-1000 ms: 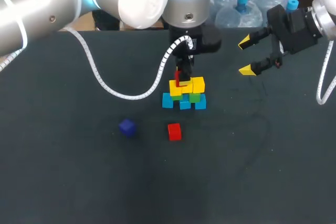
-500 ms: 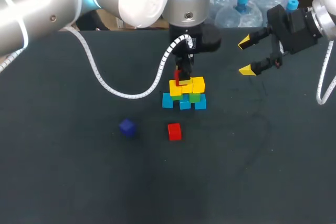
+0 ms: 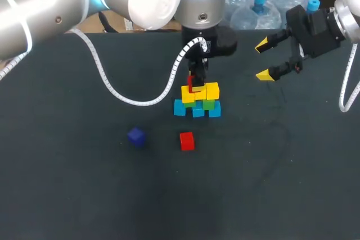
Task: Place the blue cubes, place green cubes on the blue cubes, place the yellow cubes on the green cubes, then place the red cubes on the yellow cubes, and place purple cube on the red cubes.
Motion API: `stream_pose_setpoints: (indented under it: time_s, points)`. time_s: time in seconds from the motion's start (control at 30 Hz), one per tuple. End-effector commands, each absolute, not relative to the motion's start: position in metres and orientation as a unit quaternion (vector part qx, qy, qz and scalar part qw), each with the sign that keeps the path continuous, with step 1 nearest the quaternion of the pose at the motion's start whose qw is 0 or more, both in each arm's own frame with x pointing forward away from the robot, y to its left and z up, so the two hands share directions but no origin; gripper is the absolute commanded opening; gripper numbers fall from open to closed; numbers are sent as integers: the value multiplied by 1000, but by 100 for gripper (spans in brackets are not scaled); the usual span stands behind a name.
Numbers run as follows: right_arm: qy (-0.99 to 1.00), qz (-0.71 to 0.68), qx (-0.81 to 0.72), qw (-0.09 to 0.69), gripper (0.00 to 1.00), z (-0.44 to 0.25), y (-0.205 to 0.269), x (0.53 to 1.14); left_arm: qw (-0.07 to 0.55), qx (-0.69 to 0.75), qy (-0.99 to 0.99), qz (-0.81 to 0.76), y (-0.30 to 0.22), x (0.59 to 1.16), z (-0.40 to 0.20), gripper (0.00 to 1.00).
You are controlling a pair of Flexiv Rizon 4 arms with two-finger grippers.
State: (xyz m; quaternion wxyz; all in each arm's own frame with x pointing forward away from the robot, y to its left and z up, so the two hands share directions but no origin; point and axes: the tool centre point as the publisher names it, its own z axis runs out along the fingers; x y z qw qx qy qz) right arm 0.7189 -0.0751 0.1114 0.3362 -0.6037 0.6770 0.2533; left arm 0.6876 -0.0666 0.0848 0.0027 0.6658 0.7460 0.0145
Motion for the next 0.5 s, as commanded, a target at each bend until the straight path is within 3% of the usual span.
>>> stream_pose_setpoints:
  time_s: [0.03,0.1,0.13,0.17,0.2,0.23,0.5]
  points:
    - [677,253,-604,337,100,111,-75,719,0,666,746,14,-68,690,84,0]
    - [677,253,-604,337,100,111,-75,719,0,666,746,15,-68,690,85,9]
    - [677,253,-604,337,100,111,-75,719,1,666,746,15,-68,690,85,22]
    - [677,253,-604,337,100,111,-75,719,1,665,747,15,-68,690,85,45]
    - [677,253,-604,337,100,111,-75,719,1,663,749,15,-68,690,85,82]
    - [677,253,-604,337,100,111,-75,719,2,662,750,15,-67,689,85,100]
    - [677,253,-604,337,100,111,-75,719,28,652,758,9,-64,687,91,100]
